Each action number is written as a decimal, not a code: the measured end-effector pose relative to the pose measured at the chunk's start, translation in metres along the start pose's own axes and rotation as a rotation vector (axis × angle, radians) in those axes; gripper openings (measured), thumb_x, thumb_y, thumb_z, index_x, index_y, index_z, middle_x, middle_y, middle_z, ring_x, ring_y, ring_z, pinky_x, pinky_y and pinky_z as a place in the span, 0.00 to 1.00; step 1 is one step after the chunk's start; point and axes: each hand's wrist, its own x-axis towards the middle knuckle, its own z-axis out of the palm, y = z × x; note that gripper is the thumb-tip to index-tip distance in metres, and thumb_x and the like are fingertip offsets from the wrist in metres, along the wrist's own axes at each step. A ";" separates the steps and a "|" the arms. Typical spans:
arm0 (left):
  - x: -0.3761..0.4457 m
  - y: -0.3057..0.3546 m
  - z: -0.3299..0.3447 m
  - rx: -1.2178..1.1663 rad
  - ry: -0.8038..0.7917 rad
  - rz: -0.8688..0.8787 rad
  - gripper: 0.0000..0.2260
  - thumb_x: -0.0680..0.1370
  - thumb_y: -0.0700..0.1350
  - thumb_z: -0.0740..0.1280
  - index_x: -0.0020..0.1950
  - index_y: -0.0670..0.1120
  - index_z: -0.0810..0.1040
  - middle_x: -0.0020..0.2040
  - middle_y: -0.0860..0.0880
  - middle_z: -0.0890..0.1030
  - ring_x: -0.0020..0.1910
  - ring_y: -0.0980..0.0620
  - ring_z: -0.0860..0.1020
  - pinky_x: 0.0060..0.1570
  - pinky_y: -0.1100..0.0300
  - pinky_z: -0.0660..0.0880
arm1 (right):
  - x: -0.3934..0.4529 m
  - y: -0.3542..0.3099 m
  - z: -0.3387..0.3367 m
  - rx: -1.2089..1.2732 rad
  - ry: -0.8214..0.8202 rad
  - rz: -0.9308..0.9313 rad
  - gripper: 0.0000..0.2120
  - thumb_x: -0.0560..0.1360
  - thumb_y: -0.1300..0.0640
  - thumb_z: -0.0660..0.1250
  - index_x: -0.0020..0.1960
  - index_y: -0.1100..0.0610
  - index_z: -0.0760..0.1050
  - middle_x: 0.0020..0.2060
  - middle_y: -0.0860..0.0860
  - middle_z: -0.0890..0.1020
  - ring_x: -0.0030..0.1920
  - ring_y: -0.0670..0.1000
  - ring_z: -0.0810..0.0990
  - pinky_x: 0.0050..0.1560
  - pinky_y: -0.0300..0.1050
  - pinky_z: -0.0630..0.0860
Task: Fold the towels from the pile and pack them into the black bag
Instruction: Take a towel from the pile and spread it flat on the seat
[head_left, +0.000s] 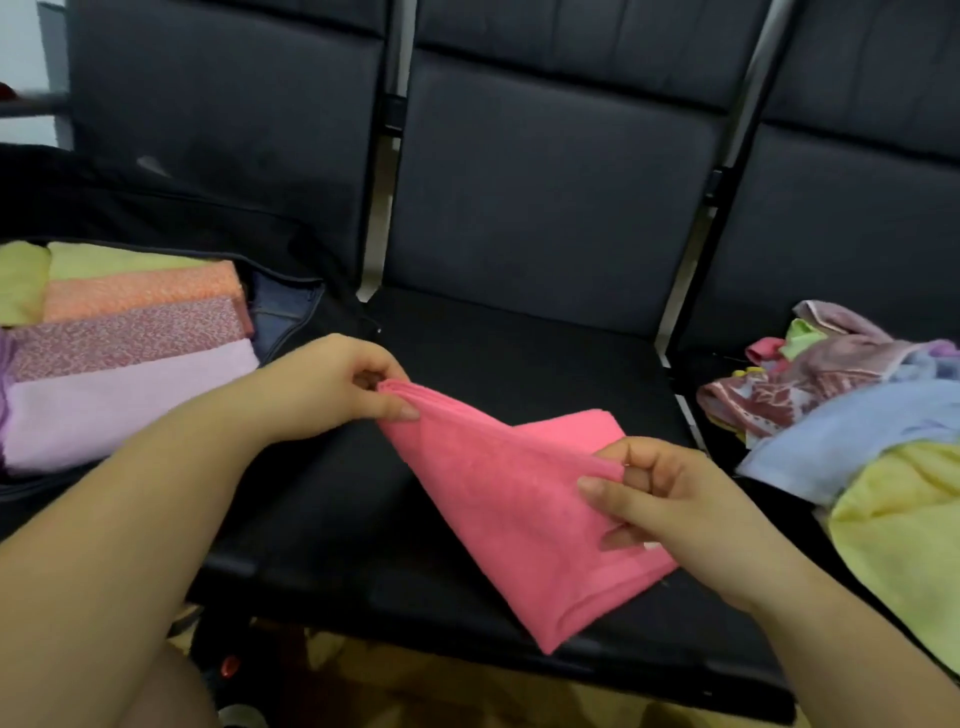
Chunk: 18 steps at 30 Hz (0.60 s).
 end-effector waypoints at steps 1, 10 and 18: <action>0.007 0.006 0.005 -0.046 0.042 0.015 0.05 0.69 0.46 0.76 0.42 0.51 0.82 0.33 0.53 0.82 0.31 0.58 0.78 0.38 0.64 0.74 | -0.002 0.000 -0.007 0.025 0.020 0.005 0.14 0.66 0.54 0.71 0.45 0.63 0.78 0.33 0.57 0.82 0.36 0.49 0.81 0.38 0.39 0.80; 0.058 0.068 0.074 -0.434 0.302 0.179 0.12 0.76 0.37 0.69 0.48 0.56 0.80 0.42 0.55 0.84 0.43 0.58 0.83 0.49 0.64 0.78 | -0.007 0.004 -0.068 -0.005 0.319 0.027 0.05 0.73 0.58 0.71 0.44 0.59 0.79 0.30 0.54 0.80 0.32 0.48 0.81 0.35 0.39 0.80; 0.073 0.035 0.126 0.077 0.033 -0.062 0.22 0.77 0.46 0.67 0.71 0.53 0.68 0.68 0.50 0.69 0.65 0.52 0.71 0.65 0.60 0.66 | 0.018 0.048 -0.098 -0.751 0.448 0.426 0.21 0.75 0.51 0.68 0.64 0.59 0.71 0.58 0.56 0.79 0.54 0.55 0.79 0.52 0.46 0.74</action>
